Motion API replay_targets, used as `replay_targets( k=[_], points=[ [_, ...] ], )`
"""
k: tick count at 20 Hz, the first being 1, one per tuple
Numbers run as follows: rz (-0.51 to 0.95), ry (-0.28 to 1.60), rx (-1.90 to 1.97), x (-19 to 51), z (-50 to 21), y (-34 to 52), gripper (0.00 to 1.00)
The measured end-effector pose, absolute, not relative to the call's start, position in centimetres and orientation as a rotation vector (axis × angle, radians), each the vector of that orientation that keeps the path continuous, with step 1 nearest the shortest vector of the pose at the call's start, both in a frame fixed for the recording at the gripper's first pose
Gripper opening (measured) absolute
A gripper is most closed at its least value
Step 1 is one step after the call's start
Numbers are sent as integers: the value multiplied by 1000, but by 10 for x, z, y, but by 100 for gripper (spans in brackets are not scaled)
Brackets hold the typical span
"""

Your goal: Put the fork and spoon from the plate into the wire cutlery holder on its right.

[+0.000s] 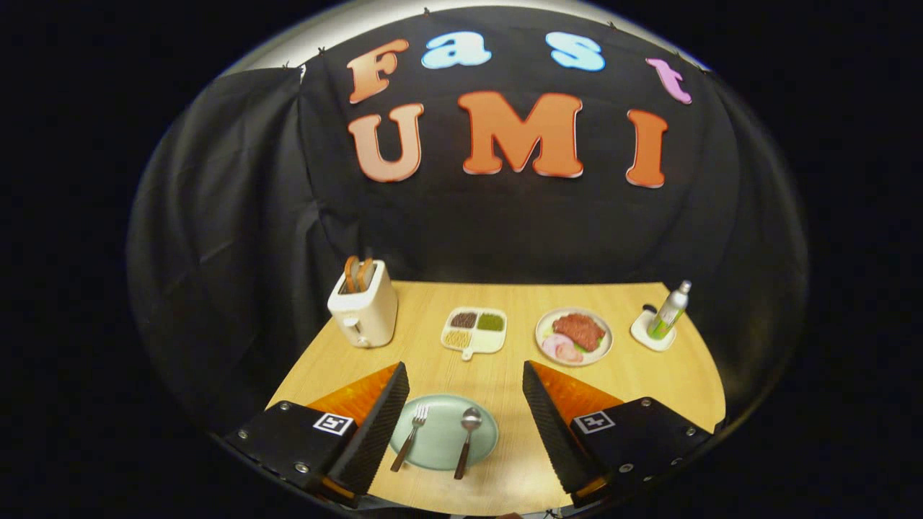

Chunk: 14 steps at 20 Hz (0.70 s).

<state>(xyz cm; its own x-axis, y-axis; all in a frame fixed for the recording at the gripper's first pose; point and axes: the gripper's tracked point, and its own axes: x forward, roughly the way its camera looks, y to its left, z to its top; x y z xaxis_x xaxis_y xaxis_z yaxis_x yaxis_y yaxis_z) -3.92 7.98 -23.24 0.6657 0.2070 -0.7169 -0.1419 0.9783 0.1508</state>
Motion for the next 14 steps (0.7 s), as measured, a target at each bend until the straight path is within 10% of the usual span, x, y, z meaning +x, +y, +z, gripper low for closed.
replay_targets(
  k=[14],
  points=[
    [171,1492,143,-108,-417,108,75]
  ],
)
